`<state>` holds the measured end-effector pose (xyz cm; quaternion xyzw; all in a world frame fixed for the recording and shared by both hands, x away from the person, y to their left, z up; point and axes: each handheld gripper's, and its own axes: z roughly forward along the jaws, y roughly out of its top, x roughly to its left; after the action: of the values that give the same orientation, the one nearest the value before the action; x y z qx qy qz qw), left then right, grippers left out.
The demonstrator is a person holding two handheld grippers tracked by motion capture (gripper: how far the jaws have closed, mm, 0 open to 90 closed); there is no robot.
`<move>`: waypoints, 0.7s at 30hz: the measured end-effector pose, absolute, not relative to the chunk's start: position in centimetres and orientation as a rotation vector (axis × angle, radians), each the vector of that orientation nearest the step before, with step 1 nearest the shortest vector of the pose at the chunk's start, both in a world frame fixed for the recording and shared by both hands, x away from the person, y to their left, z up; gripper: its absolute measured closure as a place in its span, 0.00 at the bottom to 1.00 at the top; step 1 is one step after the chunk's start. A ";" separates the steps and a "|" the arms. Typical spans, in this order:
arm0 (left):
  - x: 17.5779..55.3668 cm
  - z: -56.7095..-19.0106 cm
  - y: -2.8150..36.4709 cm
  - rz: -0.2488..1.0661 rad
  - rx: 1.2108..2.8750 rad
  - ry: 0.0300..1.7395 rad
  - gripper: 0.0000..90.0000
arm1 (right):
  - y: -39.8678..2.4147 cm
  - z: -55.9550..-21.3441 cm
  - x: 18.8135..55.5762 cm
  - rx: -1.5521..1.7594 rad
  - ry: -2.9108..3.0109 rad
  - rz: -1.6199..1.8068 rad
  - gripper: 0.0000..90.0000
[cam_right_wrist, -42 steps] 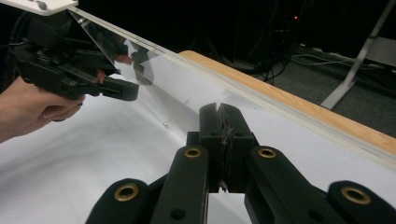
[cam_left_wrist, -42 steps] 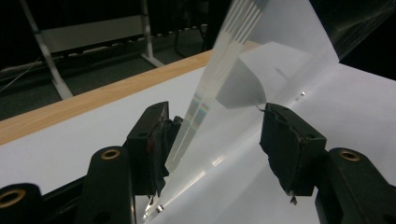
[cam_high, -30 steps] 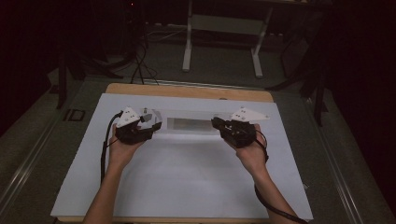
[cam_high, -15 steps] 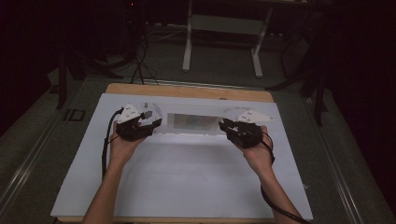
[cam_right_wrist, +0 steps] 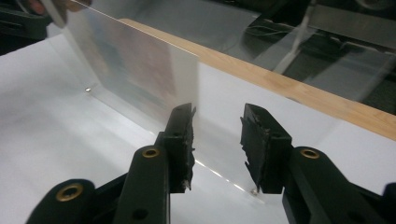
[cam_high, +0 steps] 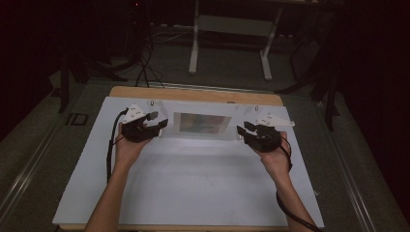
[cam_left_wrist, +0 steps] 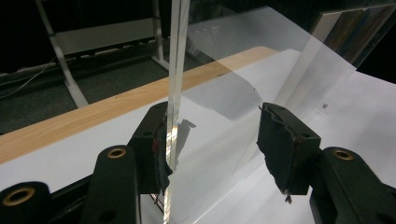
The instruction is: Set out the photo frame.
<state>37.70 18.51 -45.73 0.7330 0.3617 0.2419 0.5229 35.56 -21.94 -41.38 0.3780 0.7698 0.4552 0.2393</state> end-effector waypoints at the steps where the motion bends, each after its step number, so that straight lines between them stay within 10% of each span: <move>1: 37.7 -45.7 18.5 0.579 1.756 0.866 0.51 | -22.1 -41.4 35.6 1.040 2.106 1.245 0.69; 21: 38.4 -45.9 18.5 0.568 1.726 0.888 0.51 | -24.5 -44.1 38.6 1.149 2.097 1.283 0.45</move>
<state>38.39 18.53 -45.86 0.7233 0.3720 0.2380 0.5309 38.64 -24.50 -44.14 0.4138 0.7551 0.4621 0.2123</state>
